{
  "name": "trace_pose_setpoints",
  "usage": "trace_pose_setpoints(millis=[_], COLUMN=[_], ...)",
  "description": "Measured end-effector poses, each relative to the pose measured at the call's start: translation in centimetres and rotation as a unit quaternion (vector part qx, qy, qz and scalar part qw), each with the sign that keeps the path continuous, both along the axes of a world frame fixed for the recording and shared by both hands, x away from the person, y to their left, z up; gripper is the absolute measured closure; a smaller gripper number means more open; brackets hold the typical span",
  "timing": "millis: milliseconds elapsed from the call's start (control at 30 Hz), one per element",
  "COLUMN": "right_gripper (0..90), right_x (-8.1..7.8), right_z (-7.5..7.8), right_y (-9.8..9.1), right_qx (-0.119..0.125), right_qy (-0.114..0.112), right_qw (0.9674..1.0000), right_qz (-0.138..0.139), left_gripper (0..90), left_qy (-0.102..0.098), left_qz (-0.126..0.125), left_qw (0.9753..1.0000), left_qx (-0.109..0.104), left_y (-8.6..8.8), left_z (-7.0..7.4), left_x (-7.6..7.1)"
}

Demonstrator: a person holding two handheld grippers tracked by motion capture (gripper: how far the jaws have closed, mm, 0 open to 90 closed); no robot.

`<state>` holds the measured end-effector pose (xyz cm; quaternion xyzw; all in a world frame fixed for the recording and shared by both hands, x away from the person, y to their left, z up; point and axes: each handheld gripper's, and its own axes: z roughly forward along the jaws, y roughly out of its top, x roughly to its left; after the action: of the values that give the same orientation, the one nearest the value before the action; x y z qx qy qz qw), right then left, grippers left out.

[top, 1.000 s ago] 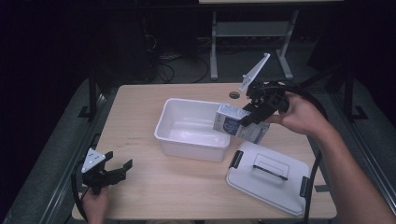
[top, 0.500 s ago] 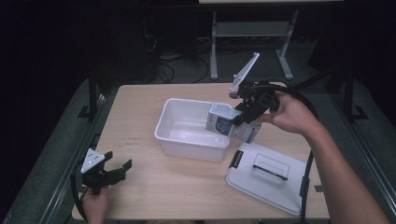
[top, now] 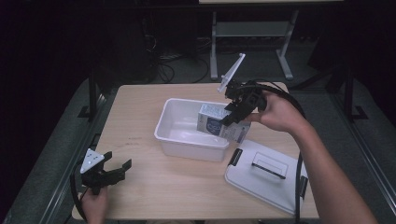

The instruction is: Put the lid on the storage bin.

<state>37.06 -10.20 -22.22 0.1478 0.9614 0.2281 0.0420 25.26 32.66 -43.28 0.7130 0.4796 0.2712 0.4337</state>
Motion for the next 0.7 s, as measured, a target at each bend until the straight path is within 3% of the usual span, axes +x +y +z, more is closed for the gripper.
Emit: trace_pose_setpoints(millis=[700], right_gripper=[55.4], right_x=[1.2], right_z=[-0.7], right_y=[3.8], right_qx=[-0.009], right_qy=[0.005], right_qw=[0.9998], right_qz=[0.02], left_gripper=[14.9], left_qy=[0.0], left_qz=[0.001], left_qw=[1.0], left_qx=[-0.004], left_y=[0.1], left_z=[0.0], left_x=[0.0])
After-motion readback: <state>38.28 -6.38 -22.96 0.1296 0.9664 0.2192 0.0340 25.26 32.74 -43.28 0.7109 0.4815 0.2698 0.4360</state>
